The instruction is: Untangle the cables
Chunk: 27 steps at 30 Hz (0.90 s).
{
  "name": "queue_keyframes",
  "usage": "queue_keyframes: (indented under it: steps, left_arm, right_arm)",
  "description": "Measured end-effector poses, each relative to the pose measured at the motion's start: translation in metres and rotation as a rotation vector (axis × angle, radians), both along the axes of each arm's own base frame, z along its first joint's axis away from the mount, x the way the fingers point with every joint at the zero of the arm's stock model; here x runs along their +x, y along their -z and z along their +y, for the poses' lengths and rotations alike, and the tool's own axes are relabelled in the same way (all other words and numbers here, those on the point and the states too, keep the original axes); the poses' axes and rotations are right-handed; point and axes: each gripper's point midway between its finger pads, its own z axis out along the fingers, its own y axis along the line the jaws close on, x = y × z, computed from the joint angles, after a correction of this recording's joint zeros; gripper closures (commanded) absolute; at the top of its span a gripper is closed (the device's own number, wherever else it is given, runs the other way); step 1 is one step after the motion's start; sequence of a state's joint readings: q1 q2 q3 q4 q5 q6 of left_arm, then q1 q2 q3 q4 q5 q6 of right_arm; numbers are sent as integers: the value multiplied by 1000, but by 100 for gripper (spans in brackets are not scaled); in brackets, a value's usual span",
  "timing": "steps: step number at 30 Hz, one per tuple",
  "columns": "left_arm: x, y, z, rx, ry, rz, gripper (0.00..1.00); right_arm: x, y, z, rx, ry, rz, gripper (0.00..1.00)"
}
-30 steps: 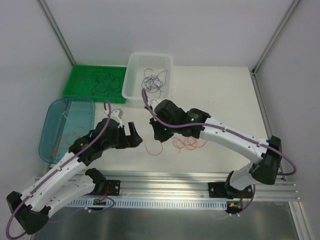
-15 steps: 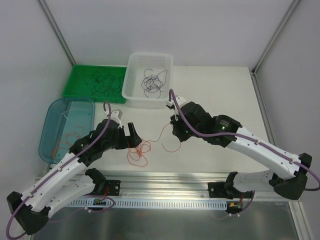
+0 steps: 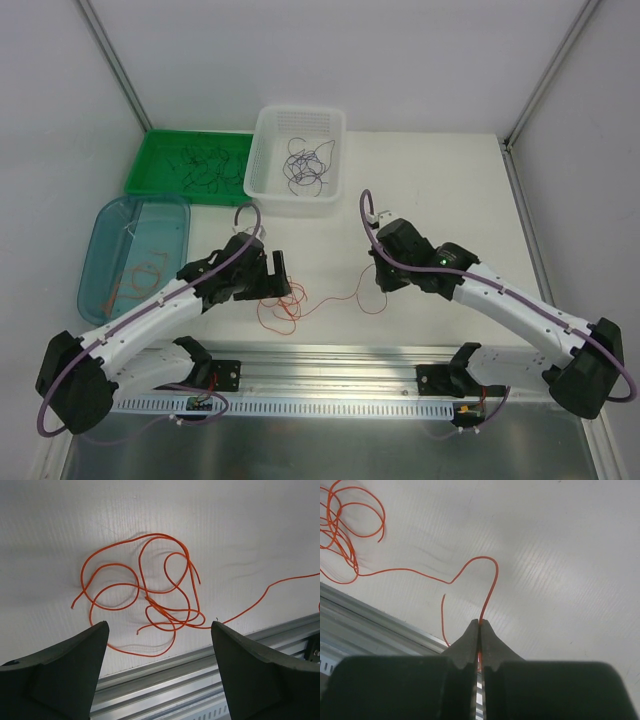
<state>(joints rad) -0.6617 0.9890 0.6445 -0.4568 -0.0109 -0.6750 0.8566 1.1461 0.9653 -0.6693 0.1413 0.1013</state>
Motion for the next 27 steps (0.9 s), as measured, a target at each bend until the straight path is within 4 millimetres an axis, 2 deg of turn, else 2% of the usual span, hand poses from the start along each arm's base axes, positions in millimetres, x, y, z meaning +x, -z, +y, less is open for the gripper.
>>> queue_keyframes:
  steps: [10, 15, 22, 27]
  left_arm:
    - [14, 17, -17, -13, -66, 58, 25]
    - [14, 11, -22, -33, -62, 36, 27]
    - [10, -18, -26, -74, 86, -86, 31]
    - [-1, -8, -32, -56, 228, -62, 37]
  right_arm:
    - [3, 3, 1, 41, 21, 5, 99]
    - [3, 2, 2, 45, 22, 0, 99]
    - [4, -2, 0, 55, 25, -11, 99]
    - [4, -4, -2, 58, 28, -18, 99]
